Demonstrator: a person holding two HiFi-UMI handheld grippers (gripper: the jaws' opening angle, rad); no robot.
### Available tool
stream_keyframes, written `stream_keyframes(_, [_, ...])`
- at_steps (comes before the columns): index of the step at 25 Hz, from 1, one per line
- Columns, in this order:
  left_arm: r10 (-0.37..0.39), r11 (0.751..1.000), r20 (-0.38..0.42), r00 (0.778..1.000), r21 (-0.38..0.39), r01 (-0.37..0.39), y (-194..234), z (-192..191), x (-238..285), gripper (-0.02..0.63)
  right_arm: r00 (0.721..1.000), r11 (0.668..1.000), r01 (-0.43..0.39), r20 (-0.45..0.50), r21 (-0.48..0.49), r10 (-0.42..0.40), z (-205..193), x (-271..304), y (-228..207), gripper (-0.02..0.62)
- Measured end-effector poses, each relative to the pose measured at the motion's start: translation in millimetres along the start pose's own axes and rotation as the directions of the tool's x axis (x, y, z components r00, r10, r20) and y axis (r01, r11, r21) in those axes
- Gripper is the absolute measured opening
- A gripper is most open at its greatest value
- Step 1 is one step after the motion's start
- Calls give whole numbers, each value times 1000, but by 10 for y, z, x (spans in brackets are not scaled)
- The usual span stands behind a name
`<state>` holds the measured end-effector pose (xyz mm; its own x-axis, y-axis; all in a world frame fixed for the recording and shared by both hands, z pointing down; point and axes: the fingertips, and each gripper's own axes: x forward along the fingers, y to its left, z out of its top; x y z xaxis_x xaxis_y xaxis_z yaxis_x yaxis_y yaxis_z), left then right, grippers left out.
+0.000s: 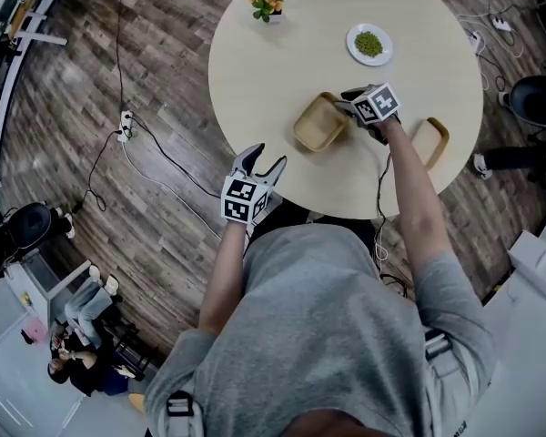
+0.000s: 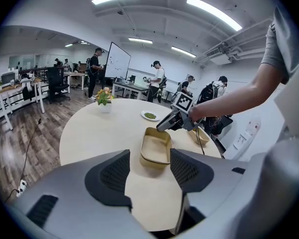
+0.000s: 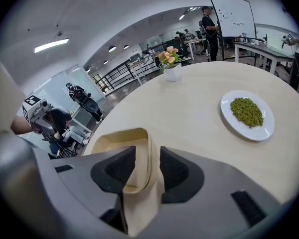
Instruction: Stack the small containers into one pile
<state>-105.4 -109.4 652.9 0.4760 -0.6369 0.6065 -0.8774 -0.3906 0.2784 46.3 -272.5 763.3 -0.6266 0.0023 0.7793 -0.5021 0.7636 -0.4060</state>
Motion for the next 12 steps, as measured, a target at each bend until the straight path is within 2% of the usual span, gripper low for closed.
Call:
stream_keyframes(6, [-9,1000,6,1000,2,9,5,3,61,267,999,1000,28,22,3,-28,-59,-15,-20,173])
stream_keyframes(12, [-48,999,12,999,27,47,-94,60,91,267,995,998,46,83,43,-50,-156,-172,109,176])
